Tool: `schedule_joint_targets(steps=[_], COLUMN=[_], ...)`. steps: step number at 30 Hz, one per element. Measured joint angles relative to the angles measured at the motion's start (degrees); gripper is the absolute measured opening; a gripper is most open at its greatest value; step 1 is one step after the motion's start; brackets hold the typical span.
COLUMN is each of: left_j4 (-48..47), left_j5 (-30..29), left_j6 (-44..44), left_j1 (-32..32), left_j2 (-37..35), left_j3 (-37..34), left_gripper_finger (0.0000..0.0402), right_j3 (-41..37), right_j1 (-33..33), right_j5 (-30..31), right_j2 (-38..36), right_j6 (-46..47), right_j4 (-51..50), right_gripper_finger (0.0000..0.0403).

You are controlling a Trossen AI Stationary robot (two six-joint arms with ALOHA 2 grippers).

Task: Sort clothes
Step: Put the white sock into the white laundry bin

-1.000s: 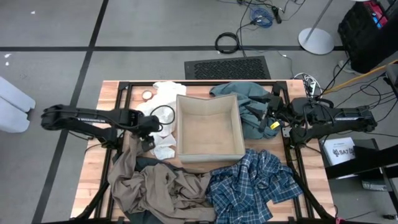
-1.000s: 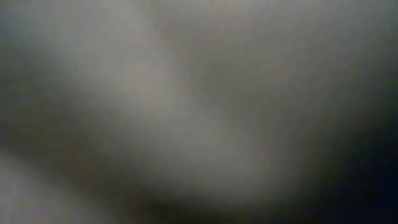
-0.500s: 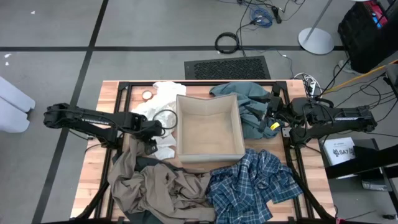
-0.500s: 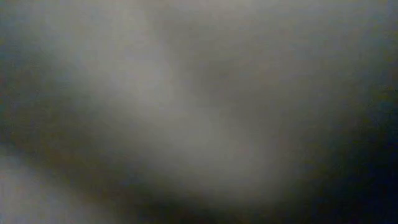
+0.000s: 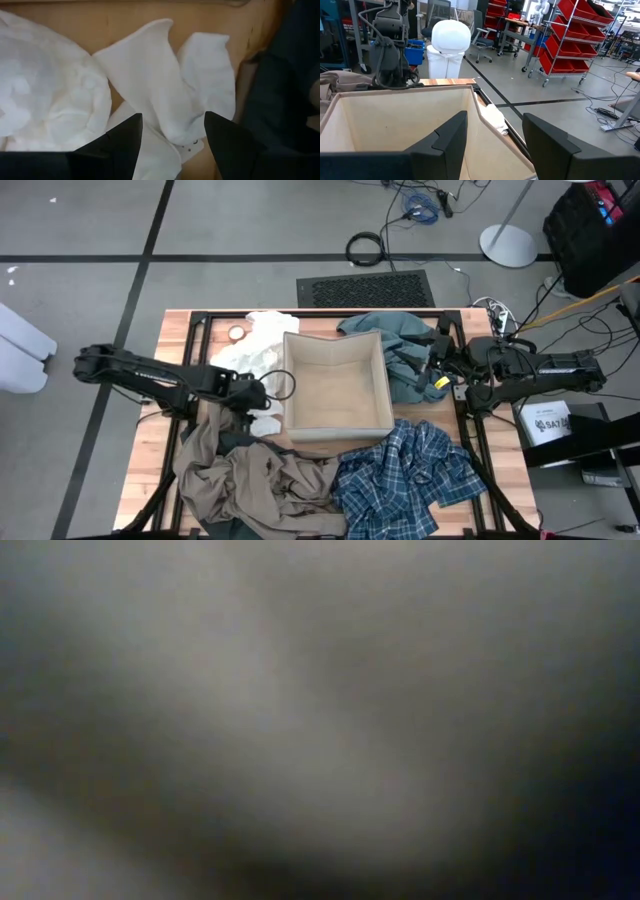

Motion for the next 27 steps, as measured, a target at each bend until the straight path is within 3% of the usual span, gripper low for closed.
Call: schedule_joint_targets(steps=[11,14,20,27], left_j4=[2.2,2.2,1.5,-7.5], left_j5=[2.0,2.0,2.0,2.2], left_j6=[-0.1,0.3,0.4,1.5], left_j1=[0.0,0.0,0.0,0.0], left_j2=[6.4,6.3,5.1,0.9], left_j3=[0.0,0.0,0.0,4.4], left_gripper_finger=[0.0214,0.0173,0.0021,0.0010], right_j3=[0.0,0.0,0.0,0.0], right_j1=[0.0,0.0,0.0,0.0], right_j5=[0.0,0.0,0.0,0.0], right_j2=[0.0,0.0,0.0,0.0], right_j6=[-0.1,-0.8,-1.2,-1.2], right_j4=[0.0,0.0,0.0,0.0], right_gripper_finger=[0.0180,0.0180,0.0180,0.0180])
